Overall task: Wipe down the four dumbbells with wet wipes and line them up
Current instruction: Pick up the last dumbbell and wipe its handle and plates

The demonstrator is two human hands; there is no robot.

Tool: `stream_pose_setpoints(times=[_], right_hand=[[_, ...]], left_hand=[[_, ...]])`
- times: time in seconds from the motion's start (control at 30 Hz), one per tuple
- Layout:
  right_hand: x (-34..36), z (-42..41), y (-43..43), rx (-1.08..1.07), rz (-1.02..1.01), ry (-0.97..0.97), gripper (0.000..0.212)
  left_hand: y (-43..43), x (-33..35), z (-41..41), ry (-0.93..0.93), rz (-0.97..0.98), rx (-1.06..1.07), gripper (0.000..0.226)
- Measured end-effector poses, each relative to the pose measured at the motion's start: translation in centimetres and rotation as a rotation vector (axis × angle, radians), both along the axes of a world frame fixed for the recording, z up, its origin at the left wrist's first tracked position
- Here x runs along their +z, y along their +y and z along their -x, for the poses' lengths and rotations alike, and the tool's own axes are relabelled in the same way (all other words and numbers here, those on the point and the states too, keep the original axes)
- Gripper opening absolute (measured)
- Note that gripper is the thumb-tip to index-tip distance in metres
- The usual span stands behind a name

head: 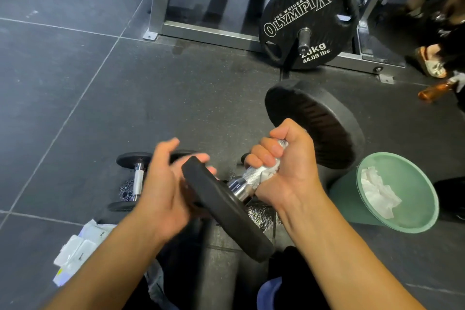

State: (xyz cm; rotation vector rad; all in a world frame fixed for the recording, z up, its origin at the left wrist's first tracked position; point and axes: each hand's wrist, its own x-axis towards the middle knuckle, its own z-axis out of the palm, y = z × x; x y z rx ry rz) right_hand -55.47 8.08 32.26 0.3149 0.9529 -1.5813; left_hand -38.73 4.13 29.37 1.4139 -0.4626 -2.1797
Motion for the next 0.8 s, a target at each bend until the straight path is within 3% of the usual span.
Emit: stream_pose_setpoints(times=[0.07,0.13,0.23,0.3,0.37,0.47,0.5,0.57,0.63,0.7,0.73,0.8], right_hand=[[0.2,0.2,0.0,0.021,-0.007,-0.022,0.033],[0.1,0.2,0.1,0.023,0.000,-0.040,0.032],[0.0,0.4,0.3,0.017,0.006,-0.088,0.033],[0.0,0.5,0.2,-0.001,0.006,-0.115,0.033],[-0.1,0.7,0.0,-0.005,-0.024,-0.104,0.032],[-0.5,0.6,-0.2,0.008,-0.062,-0.073,0.031],[-0.7,0.5,-0.2,0.011,-0.075,-0.070,0.030],[-0.7,0.3,-0.1,0.001,-0.084,-0.068,0.028],[-0.6,0.4,0.1,-0.035,-0.077,-0.079,0.029],[-0.3,0.5,0.3,-0.063,-0.062,-0.093,0.033],[-0.1,0.6,0.3,-0.070,-0.046,-0.096,0.033],[0.2,0.6,0.3,-0.077,-0.020,-0.101,0.034]], left_hand=[[1.8,-0.3,0.8,0.100,-0.168,-0.061,0.075],[2.3,-0.2,1.4,0.134,-0.162,0.004,0.041],[1.8,0.6,2.0,0.246,-0.045,0.150,0.034],[1.8,1.4,2.3,0.178,0.145,0.214,0.034],[2.8,2.3,2.2,-0.011,0.619,0.114,0.040],[4.1,2.5,1.3,-0.473,1.614,-0.233,0.025],[4.5,2.3,1.0,-0.517,1.863,-0.312,0.025],[5.0,1.9,0.6,-0.494,2.042,-0.354,0.022],[4.2,1.5,0.3,-0.499,1.765,-0.189,0.017],[3.2,2.2,0.3,-0.434,1.060,0.046,0.020],[2.5,2.3,0.4,-0.280,0.642,0.101,0.032],[2.1,2.0,0.9,0.008,0.012,-0.036,0.060]])
